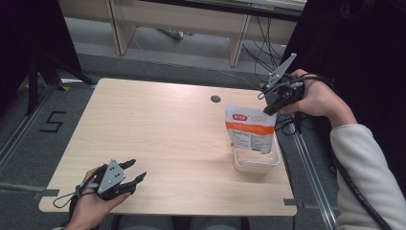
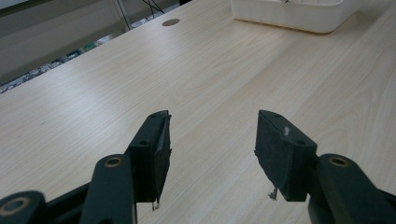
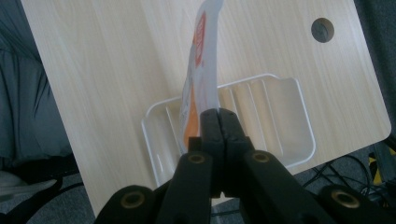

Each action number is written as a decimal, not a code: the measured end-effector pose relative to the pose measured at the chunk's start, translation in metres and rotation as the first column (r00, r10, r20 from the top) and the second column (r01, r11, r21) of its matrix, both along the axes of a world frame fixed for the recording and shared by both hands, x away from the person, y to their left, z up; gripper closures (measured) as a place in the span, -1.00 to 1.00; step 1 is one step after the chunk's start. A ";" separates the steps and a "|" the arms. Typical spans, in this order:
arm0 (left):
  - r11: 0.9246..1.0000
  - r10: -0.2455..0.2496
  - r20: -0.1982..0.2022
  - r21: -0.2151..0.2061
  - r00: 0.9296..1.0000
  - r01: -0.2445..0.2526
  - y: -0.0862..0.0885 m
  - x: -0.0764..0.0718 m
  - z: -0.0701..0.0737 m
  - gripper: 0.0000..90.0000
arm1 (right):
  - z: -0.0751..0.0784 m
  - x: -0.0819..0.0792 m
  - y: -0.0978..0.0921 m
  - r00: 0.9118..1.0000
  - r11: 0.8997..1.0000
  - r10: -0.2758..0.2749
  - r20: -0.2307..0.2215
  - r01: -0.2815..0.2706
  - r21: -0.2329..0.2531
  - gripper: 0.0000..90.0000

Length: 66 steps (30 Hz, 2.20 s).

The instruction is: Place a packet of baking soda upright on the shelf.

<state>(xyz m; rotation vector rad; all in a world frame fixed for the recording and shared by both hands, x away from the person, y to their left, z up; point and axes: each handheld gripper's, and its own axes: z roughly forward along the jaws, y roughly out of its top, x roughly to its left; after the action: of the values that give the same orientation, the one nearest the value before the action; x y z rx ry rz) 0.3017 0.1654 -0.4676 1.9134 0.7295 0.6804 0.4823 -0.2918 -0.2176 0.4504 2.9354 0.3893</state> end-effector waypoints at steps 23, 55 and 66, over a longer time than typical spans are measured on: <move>1.000 0.003 0.008 0.003 1.000 -0.003 0.001 0.000 0.001 -0.01 | 0.003 0.000 -0.013 0.998 0.997 0.061 -0.002 -0.061 -0.046 1.00; 1.000 0.005 0.007 -0.005 1.000 -0.004 0.001 0.000 0.000 -0.01 | -0.012 0.012 -0.016 0.995 0.992 0.084 0.052 -0.078 -0.103 1.00; 1.000 -0.006 0.003 -0.008 1.000 0.006 -0.003 -0.001 0.001 0.04 | 0.005 0.007 -0.016 0.995 0.998 0.050 0.091 -0.047 -0.039 1.00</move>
<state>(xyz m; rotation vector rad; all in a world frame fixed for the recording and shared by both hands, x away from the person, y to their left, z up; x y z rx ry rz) 0.3004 0.1625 -0.4669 1.9067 0.7233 0.6750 0.4895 -0.3074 -0.2121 0.3479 2.8635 0.3518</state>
